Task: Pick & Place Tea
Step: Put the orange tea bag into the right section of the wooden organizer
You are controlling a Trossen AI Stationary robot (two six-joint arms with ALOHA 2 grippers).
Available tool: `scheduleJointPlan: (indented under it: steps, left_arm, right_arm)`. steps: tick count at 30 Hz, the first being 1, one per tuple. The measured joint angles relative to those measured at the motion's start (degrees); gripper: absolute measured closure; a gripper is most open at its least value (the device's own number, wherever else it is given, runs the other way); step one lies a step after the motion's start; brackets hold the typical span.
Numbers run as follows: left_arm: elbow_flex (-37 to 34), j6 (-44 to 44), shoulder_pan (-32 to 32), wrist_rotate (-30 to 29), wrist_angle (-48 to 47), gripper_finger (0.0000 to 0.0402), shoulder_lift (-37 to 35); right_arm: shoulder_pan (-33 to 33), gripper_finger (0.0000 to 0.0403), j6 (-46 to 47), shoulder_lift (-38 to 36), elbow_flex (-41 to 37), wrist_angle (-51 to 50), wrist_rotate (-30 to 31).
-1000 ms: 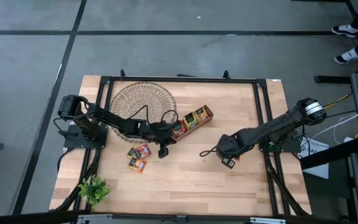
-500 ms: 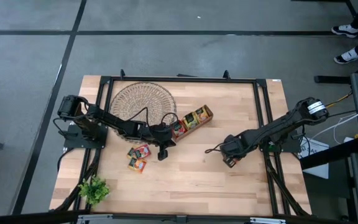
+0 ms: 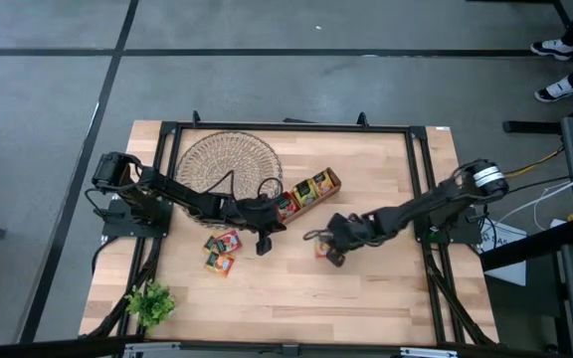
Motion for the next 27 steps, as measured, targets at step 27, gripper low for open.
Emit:
scheduleJointPlan:
  steps: [27]
  left_arm:
    - [0.0,-9.6,-4.3,-4.7,4.8,0.0398,0.6]
  right_arm:
    - [-8.5,0.0398,-19.6,10.9,24.7,-16.6,2.9]
